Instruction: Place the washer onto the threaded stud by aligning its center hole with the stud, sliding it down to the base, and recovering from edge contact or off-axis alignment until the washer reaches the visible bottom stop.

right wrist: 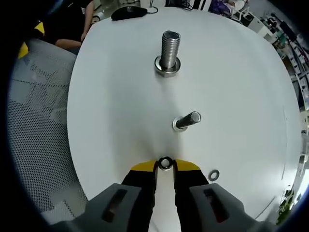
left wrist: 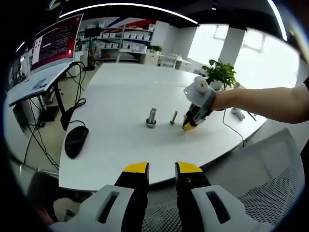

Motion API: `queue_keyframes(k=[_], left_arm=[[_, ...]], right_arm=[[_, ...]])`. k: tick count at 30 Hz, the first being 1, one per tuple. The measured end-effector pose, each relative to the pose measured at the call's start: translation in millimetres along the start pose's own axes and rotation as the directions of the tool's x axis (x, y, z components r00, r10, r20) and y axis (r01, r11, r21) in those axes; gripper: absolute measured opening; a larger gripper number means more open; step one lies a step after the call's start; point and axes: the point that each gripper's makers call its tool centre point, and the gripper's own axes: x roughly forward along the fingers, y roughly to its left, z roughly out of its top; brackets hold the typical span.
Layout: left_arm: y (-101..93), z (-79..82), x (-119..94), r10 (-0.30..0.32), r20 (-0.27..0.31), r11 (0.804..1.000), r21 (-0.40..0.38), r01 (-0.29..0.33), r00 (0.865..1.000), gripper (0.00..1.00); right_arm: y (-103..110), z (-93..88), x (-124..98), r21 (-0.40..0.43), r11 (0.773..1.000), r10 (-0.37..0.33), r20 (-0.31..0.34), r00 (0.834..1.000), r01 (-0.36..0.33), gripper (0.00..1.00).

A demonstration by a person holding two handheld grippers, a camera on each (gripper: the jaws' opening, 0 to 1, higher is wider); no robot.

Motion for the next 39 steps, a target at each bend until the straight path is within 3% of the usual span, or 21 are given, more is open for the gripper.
queue_keyframes(k=[18,22,26,31,39], left_arm=[[-0.8,0.1,1,-0.001,0.0,1.0,-0.001,0.001,1.0,0.19],[-0.4,0.1,1,-0.001,-0.002,1.0,0.0,0.001,1.0,0.19],[0.1,0.2,1,-0.001,0.0,1.0,-0.001,0.001,1.0,0.19],[-0.4,0.5,1,0.001,0.001,1.0,-0.004,-0.001,1.0,0.19],[-0.1,1.2,0,0.0,0.003,1.0,-0.006,0.0,1.0,0.19]], right_arm=[[-1,1.0,0,0.008,1.0,0.005,0.011,1.0,-0.005,0.15],[-2,4.2,-2,0.132,0.991,0.028,0.06,0.998,-0.036,0.14],[-10,0.3,-6,0.132,0.991,0.017,0.068,0.998,-0.026,0.14],[-11,12.0,-26,0.167,0.985,0.022,0.129,0.991,-0.044,0.14],[-8,33.6,-46,0.123,0.99,0.05,0.19,0.981,-0.075,0.14]])
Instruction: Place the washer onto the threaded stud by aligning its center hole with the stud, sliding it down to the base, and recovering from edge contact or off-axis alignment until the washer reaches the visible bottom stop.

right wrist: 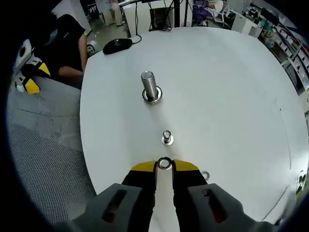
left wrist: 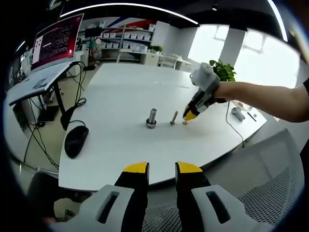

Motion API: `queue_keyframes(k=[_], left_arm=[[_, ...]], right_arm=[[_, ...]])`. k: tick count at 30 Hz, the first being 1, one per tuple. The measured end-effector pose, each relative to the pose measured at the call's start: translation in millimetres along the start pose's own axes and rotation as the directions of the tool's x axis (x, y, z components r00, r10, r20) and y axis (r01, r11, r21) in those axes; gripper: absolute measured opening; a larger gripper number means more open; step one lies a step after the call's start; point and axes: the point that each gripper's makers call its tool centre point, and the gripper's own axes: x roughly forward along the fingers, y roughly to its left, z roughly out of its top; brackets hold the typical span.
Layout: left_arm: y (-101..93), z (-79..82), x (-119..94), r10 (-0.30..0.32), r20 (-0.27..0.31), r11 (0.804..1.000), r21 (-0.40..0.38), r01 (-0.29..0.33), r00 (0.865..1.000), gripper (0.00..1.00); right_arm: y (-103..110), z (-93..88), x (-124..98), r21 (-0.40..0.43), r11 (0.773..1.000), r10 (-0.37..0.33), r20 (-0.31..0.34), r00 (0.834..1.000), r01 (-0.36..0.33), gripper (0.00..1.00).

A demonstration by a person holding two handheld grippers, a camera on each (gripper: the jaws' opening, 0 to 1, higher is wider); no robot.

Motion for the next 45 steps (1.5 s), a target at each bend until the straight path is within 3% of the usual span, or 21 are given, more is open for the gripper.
queue_keyframes(k=[8,17,30,45], left_arm=[[0.8,0.8,0,0.003,0.006,1.0,-0.008,-0.003,1.0,0.19],[2.3,0.8,0,0.01,0.01,1.0,-0.006,-0.009,1.0,0.15],[2.0,1.1,0,0.01,0.01,1.0,-0.008,-0.01,1.0,0.15],[2.1,1.0,0,0.012,0.01,1.0,-0.012,-0.011,1.0,0.16]], right_arm=[[-10,21.9,-12,-0.044,0.999,-0.018,0.026,0.999,0.02,0.14],[-12,30.9,1,-0.062,0.998,-0.011,0.031,0.999,0.013,0.14],[-13,28.9,11,-0.089,0.996,-0.005,-0.021,1.0,0.003,0.14],[-8,16.1,35,-0.064,0.998,-0.016,-0.046,0.999,0.013,0.14]])
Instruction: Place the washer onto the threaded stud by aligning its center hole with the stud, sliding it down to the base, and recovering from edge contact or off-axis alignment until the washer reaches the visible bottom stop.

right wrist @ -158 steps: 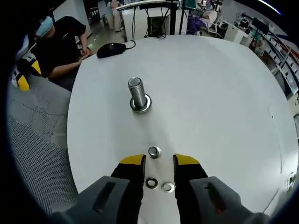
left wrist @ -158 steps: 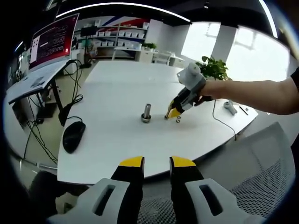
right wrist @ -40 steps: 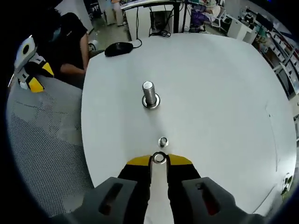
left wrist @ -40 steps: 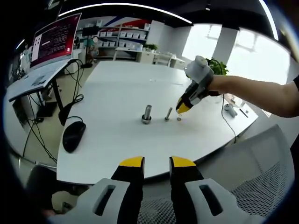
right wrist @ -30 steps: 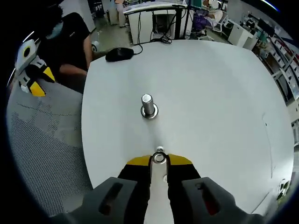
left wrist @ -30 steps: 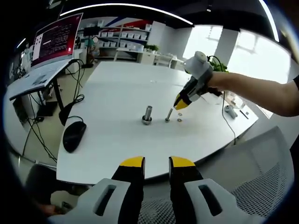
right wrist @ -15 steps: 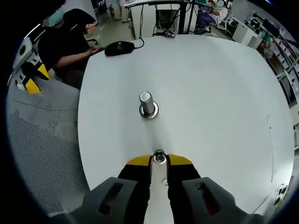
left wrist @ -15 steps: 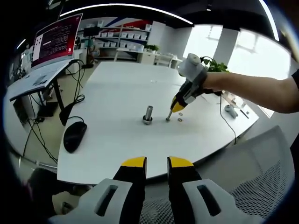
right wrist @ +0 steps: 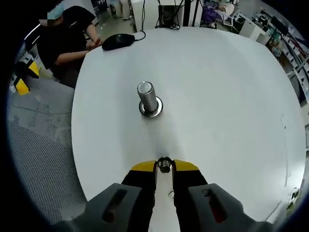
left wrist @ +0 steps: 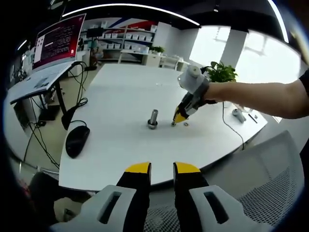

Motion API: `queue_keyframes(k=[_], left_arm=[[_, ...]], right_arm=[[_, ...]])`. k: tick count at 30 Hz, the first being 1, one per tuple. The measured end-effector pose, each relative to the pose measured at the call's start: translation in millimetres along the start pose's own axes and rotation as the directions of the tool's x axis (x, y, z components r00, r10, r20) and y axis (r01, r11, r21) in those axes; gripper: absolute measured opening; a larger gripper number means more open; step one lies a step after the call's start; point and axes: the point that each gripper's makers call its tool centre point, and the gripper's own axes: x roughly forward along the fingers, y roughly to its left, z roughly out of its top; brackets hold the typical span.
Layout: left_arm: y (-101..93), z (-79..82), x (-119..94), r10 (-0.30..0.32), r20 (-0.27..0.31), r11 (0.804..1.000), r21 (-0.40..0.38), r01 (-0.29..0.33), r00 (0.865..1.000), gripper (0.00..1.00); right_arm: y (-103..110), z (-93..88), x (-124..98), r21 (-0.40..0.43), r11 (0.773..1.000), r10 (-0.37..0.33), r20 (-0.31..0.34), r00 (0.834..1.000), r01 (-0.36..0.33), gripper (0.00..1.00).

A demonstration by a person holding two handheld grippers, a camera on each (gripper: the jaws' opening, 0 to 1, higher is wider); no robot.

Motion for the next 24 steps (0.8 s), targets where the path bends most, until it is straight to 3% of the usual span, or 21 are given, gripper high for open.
queue_keyframes(k=[9,16,24], left_arm=[[-0.4,0.1,0,0.0,0.0,1.0,-0.003,0.0,1.0,0.16],[-0.9,0.5,0,0.0,0.0,1.0,-0.003,0.0,1.0,0.16],[0.9,-0.1,0,-0.001,-0.001,1.0,-0.003,0.001,1.0,0.16]], right_arm=[[0,-4.8,10,0.033,0.999,0.006,0.001,1.0,-0.006,0.15],[-1,-11.6,11,0.037,0.999,0.001,0.002,1.0,-0.001,0.23],[-10,-37.1,6,0.061,0.998,-0.015,-0.016,1.0,0.016,0.23]])
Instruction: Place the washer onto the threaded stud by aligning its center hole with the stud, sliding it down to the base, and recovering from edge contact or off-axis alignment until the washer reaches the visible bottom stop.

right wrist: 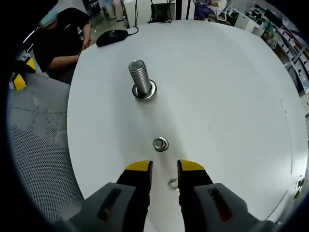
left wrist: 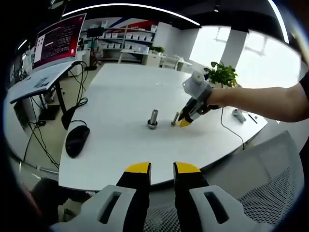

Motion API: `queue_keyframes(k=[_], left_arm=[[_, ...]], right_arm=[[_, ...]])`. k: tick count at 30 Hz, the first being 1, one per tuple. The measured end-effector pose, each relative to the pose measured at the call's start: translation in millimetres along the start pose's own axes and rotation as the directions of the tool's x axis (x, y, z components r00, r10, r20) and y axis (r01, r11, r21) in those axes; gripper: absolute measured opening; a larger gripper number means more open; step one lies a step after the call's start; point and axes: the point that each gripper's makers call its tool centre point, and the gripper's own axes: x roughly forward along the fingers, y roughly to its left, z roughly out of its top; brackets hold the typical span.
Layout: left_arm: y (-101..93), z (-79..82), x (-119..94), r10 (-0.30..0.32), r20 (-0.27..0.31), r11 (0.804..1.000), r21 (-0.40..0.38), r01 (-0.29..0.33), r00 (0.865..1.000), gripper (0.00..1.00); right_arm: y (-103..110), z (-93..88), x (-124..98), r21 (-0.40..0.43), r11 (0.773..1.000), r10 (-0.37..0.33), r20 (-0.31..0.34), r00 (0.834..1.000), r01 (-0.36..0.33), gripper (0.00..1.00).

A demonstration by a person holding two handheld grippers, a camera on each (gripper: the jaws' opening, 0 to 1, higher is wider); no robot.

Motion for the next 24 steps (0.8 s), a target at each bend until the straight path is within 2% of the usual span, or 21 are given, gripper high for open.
queue_keyframes(k=[5,12,19,24], left_arm=[[0.0,0.1,0,0.0,0.0,1.0,0.0,0.0,1.0,0.16],[-1.2,0.4,0,0.001,0.0,1.0,0.0,-0.001,1.0,0.16],[0.2,0.1,0,0.002,0.001,1.0,-0.001,-0.002,1.0,0.16],[-0.2,0.2,0,0.002,0.0,1.0,-0.002,-0.002,1.0,0.16]], right_arm=[[-6,-16.7,-3,0.019,1.0,-0.007,-0.021,1.0,0.007,0.24],[-9,-29.7,-5,0.015,1.0,-0.012,-0.054,0.998,0.013,0.24],[-9,-30.6,-7,0.0,1.0,-0.019,-0.071,0.997,0.019,0.24],[-7,-29.6,-7,-0.042,0.999,-0.025,-0.096,0.995,0.021,0.24]])
